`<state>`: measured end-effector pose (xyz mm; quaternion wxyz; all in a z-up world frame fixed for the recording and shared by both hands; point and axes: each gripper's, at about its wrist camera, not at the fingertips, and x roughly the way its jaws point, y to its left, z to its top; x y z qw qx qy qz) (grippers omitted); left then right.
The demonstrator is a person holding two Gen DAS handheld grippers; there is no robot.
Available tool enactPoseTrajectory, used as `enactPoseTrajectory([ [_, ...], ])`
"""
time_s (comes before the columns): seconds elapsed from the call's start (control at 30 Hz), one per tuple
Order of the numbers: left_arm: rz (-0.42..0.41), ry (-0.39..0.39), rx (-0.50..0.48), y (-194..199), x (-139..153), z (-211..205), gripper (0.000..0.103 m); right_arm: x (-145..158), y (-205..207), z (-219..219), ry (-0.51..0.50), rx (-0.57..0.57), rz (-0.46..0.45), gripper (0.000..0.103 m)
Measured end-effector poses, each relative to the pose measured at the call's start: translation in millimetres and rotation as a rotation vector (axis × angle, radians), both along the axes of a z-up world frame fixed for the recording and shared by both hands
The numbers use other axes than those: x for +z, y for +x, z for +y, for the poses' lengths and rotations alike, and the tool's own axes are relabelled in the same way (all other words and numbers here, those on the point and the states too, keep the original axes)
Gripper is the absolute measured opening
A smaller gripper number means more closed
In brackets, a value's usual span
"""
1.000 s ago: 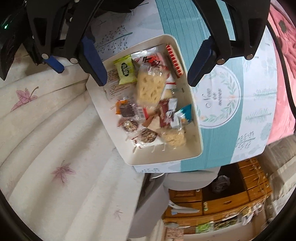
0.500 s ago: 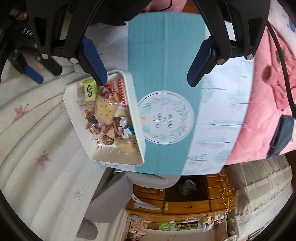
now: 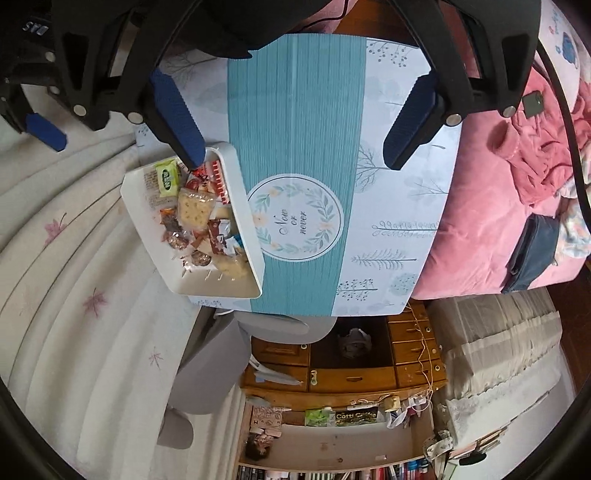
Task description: Organize snacks
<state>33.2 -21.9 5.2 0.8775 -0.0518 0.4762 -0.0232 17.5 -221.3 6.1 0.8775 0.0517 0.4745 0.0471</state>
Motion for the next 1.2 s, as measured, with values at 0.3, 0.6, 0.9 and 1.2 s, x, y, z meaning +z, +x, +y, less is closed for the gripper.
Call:
enactPoseTrajectory([
  [0.3,-0.027,0.06,-0.013,-1.4,0.4,-4.6,0.103,-2.2,-2.3,3.4,0.004,-0.045,-0.011,0.103],
  [0.6,-0.039,0.069,-0.023,2.0,2.0,-8.2,0.103,-4.8,3.6,3.2,0.007,-0.035,0.0,0.103],
  [0.9,-0.022,0.064,-0.005,6.3,-1.1,-8.9,0.103,-7.1,5.7,3.0,0.005,-0.029,0.011,0.103],
  [1.2,-0.016,0.063,-0.005,8.2,-2.8,-10.5,0.103,-10.4,7.4,1.7,0.006,-0.026,0.019,0.103],
])
